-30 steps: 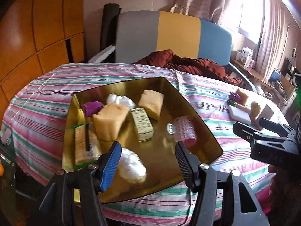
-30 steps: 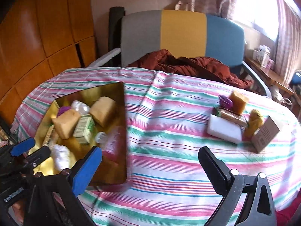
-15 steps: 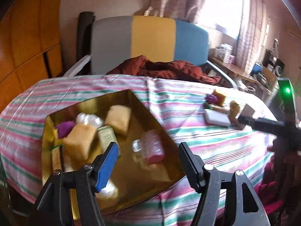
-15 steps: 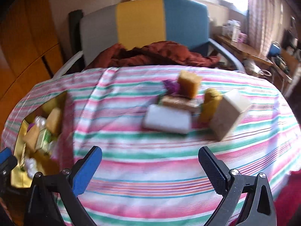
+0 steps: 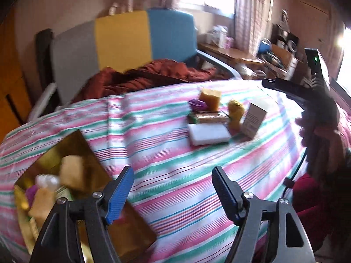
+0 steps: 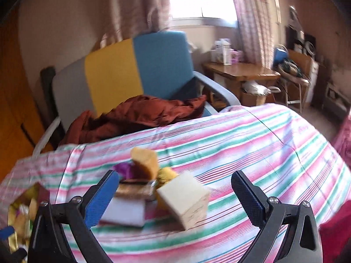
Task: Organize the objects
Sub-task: 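Move both grippers from the tray back to the remaining items, then lower the left gripper over the white block sponge while the right gripper approaches the cream box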
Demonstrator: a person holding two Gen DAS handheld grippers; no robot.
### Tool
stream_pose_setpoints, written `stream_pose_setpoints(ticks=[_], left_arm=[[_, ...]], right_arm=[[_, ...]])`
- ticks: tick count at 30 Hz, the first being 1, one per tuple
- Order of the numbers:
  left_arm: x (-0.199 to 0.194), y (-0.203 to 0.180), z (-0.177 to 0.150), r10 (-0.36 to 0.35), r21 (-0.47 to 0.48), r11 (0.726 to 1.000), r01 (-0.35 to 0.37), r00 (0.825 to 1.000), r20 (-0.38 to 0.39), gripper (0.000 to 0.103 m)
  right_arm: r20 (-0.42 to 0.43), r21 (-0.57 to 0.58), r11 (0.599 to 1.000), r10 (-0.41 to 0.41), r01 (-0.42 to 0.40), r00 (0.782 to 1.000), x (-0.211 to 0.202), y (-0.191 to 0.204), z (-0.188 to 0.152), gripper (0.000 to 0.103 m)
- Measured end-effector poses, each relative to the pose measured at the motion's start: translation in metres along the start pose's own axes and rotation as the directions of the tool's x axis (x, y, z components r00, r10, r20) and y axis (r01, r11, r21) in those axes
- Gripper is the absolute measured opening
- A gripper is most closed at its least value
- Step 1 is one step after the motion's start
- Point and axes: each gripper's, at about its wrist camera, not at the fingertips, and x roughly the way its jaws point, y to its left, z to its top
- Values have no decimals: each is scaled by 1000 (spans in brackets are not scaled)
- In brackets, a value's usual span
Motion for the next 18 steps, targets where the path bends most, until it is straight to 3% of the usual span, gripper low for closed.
stream_pose_setpoints(ticks=[2,5,10,18], left_arm=[[18,-10,10,-29,24,999,30,999,-35,83],[48,-23,26,-75,64,995,81,993,-95,83],[100,-44,51,-148,155,972,178,971,-186,83],[168,-49,74,-180,225,942,249,940,-288,87]], right_arm=[[-33,33,999,-11,12,999,8,-10,-2,103],[-41,102,994,39,-35,998,11,-21,3,103],[-72,151,987,72,-61,995,15,-31,-1,103],[-103,217,975,78,-54,992,21,-48,-4,103]])
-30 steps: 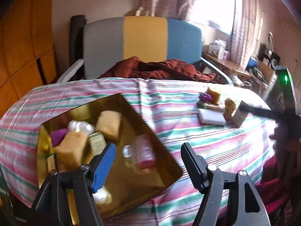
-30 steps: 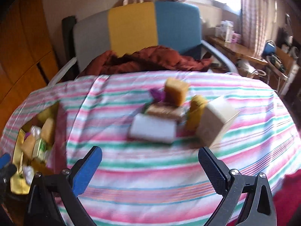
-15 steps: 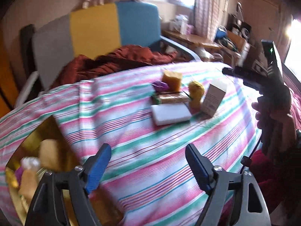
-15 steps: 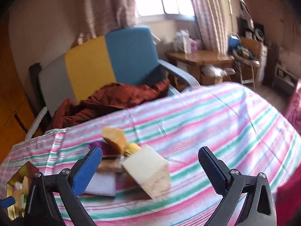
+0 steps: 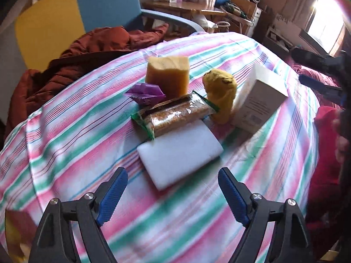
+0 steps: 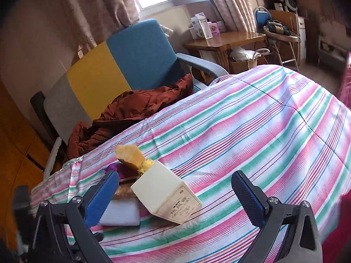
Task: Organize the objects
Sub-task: 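Lower the left gripper over the white block sponge while the right gripper approaches the cream box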
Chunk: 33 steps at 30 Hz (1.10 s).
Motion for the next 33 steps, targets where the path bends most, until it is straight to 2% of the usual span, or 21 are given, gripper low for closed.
stream_pose_setpoints(ticks=[7,9,12,16,20,22,24,27,30,33], left_arm=[[30,2,14,-63,26,998,64,998,-31,87],[35,1,14,-61,29,998,62,997,-37,88],[33,3,9,-71,13,997,72,997,-30,87],[29,4,-10,-123,-45,992,120,989,-78,78],[16,-10,-28,-164,-9,986,164,983,-83,78],[9,-12,-30,-119,26,992,121,991,-59,80],[5,-6,-26,-99,37,994,101,994,-49,80],[0,3,-17,-112,27,993,112,994,-17,85],[11,15,-4,-129,23,991,129,991,-27,85],[27,6,9,-146,31,989,147,988,-46,85]], right_arm=[[-20,68,998,-1,2,1000,7,-15,3,103],[-30,72,997,-6,8,1000,9,-16,3,103],[-46,72,997,-6,10,999,13,-16,3,103],[-48,52,998,-16,18,999,14,-14,3,103],[-42,51,998,-19,21,999,12,-14,3,103],[-40,55,998,-17,19,999,10,-15,3,103],[-44,57,998,-16,18,999,11,-15,3,103],[-53,60,998,-15,19,998,13,-15,3,103],[-51,62,998,-18,21,999,13,-16,3,103],[-49,73,997,-16,20,999,13,-19,4,103]])
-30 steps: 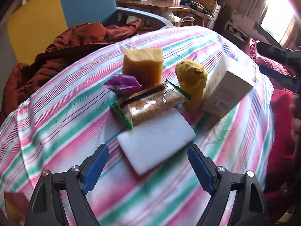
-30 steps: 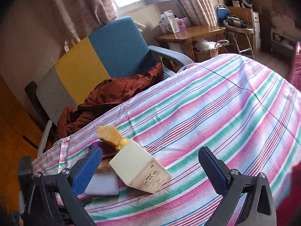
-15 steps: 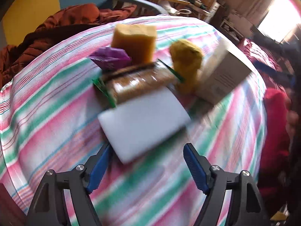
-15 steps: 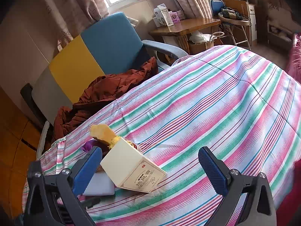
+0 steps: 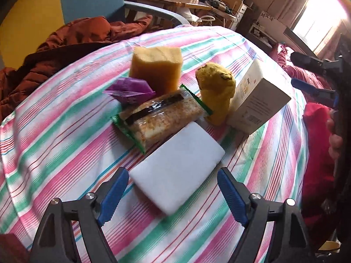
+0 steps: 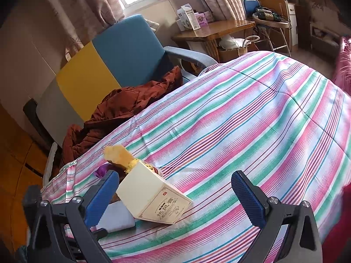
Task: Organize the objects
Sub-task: 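Lower the left gripper over the white block sponge while the right gripper approaches the cream box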
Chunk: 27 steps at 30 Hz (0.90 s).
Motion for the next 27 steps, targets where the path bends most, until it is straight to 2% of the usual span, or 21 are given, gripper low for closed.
stream_pose_setpoints(ticks=[3,7,13,16,19,23,27], left_arm=[[5,-2,-3,19,12,1000,-19,1000,-9,84],[-2,-2,-12,-2,-10,1000,2,1000,-1,81],[-17,-12,-42,-90,-43,995,88,996,-25,77],[-27,-22,-52,-59,-17,998,59,998,-14,78],[-38,-30,-51,28,40,999,-30,999,30,82],[-35,-42,-35,78,131,988,-85,995,58,83],[-18,-46,-16,113,216,969,-117,993,33,83]], right_arm=[[-2,11,1000,-2,2,1000,1,-3,1,103],[-5,15,1000,-4,4,1000,2,-4,1,103],[-1,16,1000,-5,5,1000,1,-4,1,103],[3,20,1000,-8,8,1000,0,-5,1,103],[4,25,1000,-5,4,1000,-1,-6,2,103],[5,27,1000,4,-4,1000,-2,-7,1,103],[-14,23,999,29,-28,999,0,-4,1,103]])
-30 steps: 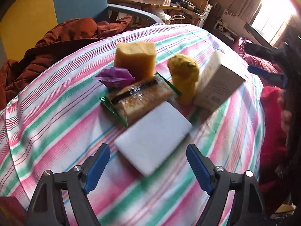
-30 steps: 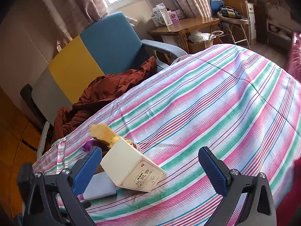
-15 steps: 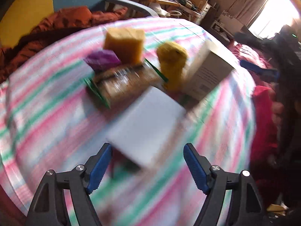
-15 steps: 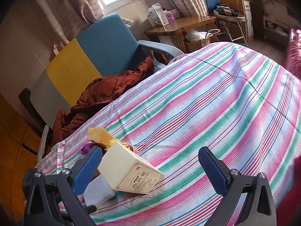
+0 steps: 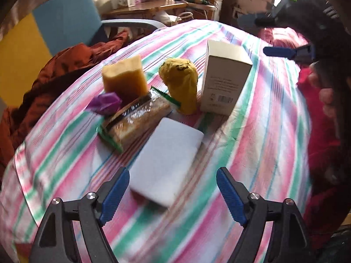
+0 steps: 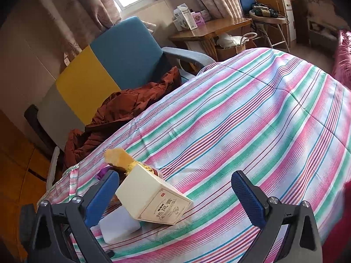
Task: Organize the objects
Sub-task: 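Lower the left gripper over the white block sponge while the right gripper approaches the cream box, then grasp the white block sponge with the left gripper while the right gripper grasps the cream box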
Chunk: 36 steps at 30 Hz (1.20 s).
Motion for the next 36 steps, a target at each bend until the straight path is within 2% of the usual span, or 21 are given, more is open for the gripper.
stream_pose_setpoints(ticks=[4,6,7,8,12,16,17,18,21,23,24,26,29,35,36], left_arm=[[16,5,11,-32,-5,999,32,999,-35,82],[22,2,10,-32,-12,999,32,999,-39,71],[23,3,10,-2,-22,1000,1,999,-33,69],[23,4,9,17,-33,999,-18,1000,-26,61],[15,7,1,22,-101,995,-21,1000,8,56],[0,-9,-13,51,-138,989,-48,998,21,38],[-1,-12,-15,60,-141,988,-57,998,21,31],[-2,-16,-19,73,-150,986,-70,997,12,20],[-7,-24,-33,99,-171,981,-91,994,42,21],[-12,-23,-34,50,-193,981,-38,997,59,22],[-14,-23,-35,36,-193,981,-23,997,64,29],[-21,-25,-36,47,-161,986,-37,997,60,39],[-24,-22,-32,49,-82,996,-46,998,44,46],[-9,-15,-16,60,71,996,-59,998,-16,48],[-5,-13,-12,51,84,995,-49,999,-19,51]], right_arm=[[0,-13,999,41,-41,999,0,3,0,103],[-7,-25,997,71,-71,997,1,6,1,103],[-17,-35,996,80,-80,997,3,8,0,103],[-32,-52,995,85,-87,996,7,11,-1,103],[-87,-105,990,80,-89,993,19,21,-8,103],[-116,-192,979,46,-68,992,31,34,-15,103],[-118,-221,974,22,-48,993,34,38,-17,103],[-114,-248,968,-1,-28,994,37,40,-19,103],[-95,-303,952,-70,38,993,44,43,-21,103],[-98,-320,946,-87,51,991,47,43,-22,103],[-102,-328,943,-92,54,991,48,44,-24,103],[-113,-340,939,-96,52,989,49,46,-26,103],[-114,-353,934,-96,50,989,47,50,-28,103],[-143,-294,955,-79,33,987,47,42,-23,103],[-145,-290,957,-74,30,987,47,41,-23,103]])
